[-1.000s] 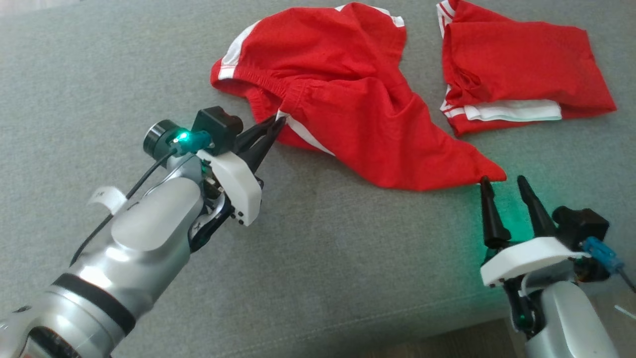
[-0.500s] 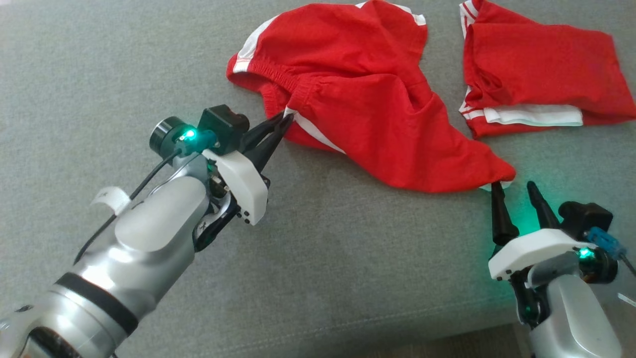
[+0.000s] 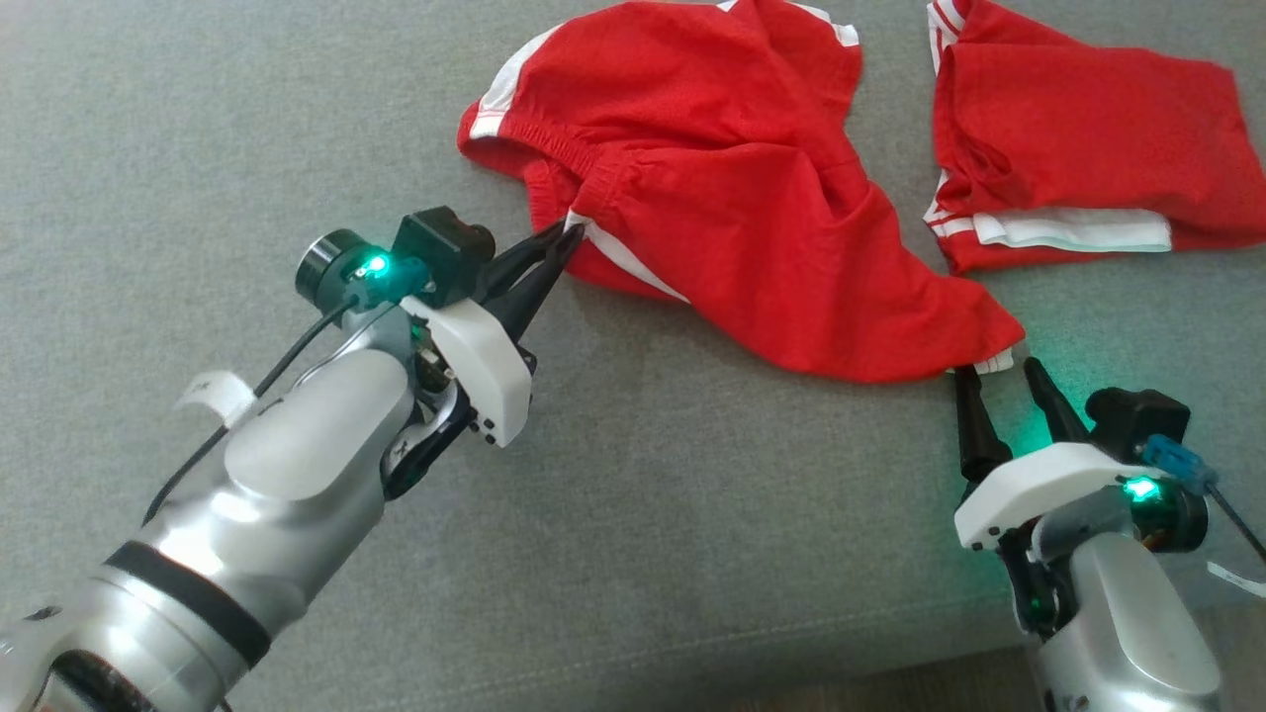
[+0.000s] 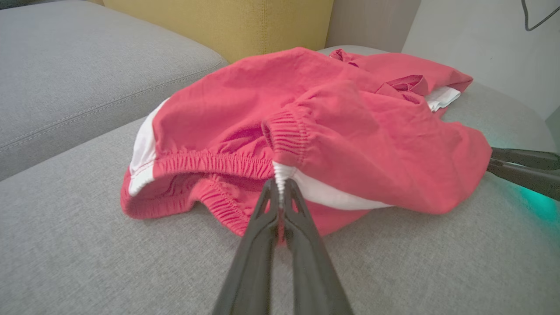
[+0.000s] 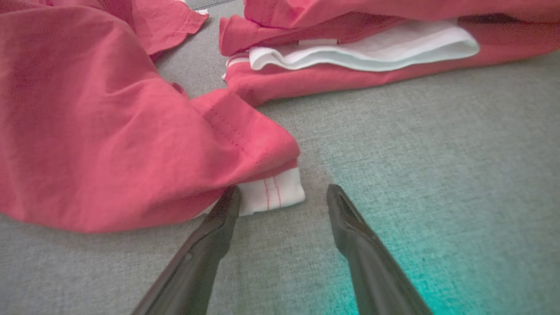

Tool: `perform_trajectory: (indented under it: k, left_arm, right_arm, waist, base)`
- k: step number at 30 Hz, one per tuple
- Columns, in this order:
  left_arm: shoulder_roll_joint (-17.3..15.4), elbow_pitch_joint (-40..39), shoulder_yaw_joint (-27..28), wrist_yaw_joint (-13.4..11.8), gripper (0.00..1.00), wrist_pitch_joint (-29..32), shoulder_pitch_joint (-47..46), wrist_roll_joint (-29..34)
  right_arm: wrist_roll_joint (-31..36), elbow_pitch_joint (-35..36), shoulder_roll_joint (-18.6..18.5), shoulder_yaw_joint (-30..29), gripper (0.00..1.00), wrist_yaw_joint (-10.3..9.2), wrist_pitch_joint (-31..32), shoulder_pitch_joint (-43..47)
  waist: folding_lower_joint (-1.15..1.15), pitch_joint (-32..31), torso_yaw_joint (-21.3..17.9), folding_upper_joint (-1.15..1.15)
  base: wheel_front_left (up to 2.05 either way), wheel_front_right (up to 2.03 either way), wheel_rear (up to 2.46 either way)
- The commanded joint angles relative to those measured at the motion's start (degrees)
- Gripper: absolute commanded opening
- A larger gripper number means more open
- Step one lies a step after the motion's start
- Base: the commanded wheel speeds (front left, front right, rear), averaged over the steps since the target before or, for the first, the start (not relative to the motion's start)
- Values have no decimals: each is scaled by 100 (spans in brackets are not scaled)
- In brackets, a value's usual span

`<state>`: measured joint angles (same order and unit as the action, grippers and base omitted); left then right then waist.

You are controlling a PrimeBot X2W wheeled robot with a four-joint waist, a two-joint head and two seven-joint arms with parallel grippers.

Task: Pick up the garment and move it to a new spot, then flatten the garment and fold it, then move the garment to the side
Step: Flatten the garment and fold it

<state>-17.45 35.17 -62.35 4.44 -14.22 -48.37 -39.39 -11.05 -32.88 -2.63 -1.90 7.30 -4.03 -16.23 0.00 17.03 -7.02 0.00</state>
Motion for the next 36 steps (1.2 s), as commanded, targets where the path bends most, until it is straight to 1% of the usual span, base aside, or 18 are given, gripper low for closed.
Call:
perform_trajectory:
  k: [1,2,3,4,5,10,15,23,27,33,36]
  left_arm:
    - [-180,-143,184,-60,0,-22,-254,-4]
    - [-187,-146,179,-59,0,-17,-252,-7]
    - [-196,-150,172,-58,0,-12,-247,-10]
    - [-205,-154,165,-56,0,-7,-242,-13]
    - [-217,-157,160,-56,0,-2,-235,-17]
    - [-286,-173,156,-80,0,0,-167,-51]
    - [-412,-230,174,-120,0,-3,-57,-96]
    - [-670,-476,205,-183,0,53,117,-199]
    - [-828,-758,308,-216,0,47,91,-260]
    - [-1012,-1434,685,-287,0,48,-109,-536]
    - [-1079,-1799,932,-395,0,61,-236,-705]
  right_arm:
    - [54,56,-25,180,100,19,12,-110]
    - [66,34,-25,201,100,19,8,-123]
    - [66,18,-25,235,94,19,4,-136]
    - [62,6,-25,261,44,19,-5,-147]
    - [63,-2,-25,279,0,19,-25,-157]
    - [97,36,-25,282,0,19,-121,-181]
    - [116,386,-25,374,0,19,-156,-141]
    - [-46,1512,-25,578,0,19,66,-139]
    - [-416,2120,-25,620,0,19,339,-250]
    - [-861,2770,-54,583,0,19,716,-576]
    - [-1009,2955,-47,524,0,19,791,-742]
  waist:
    - [0,-1,7,0]
    - [0,-3,15,0]
    - [0,-6,25,0]
    - [0,-10,35,0]
    - [0,-17,47,0]
    - [0,-121,119,0]
    - [0,-327,189,0]
    - [0,-781,250,0]
    - [0,-1025,301,0]
    - [0,-1399,409,0]
    - [0,-1567,448,0]
  base:
    - [0,0,0]
    - [0,0,0]
    - [0,0,0]
    - [0,0,0]
    - [0,0,0]
    - [0,0,0]
    - [0,0,0]
    - [0,0,0]
    - [0,0,0]
    - [0,0,0]
    - [0,0,0]
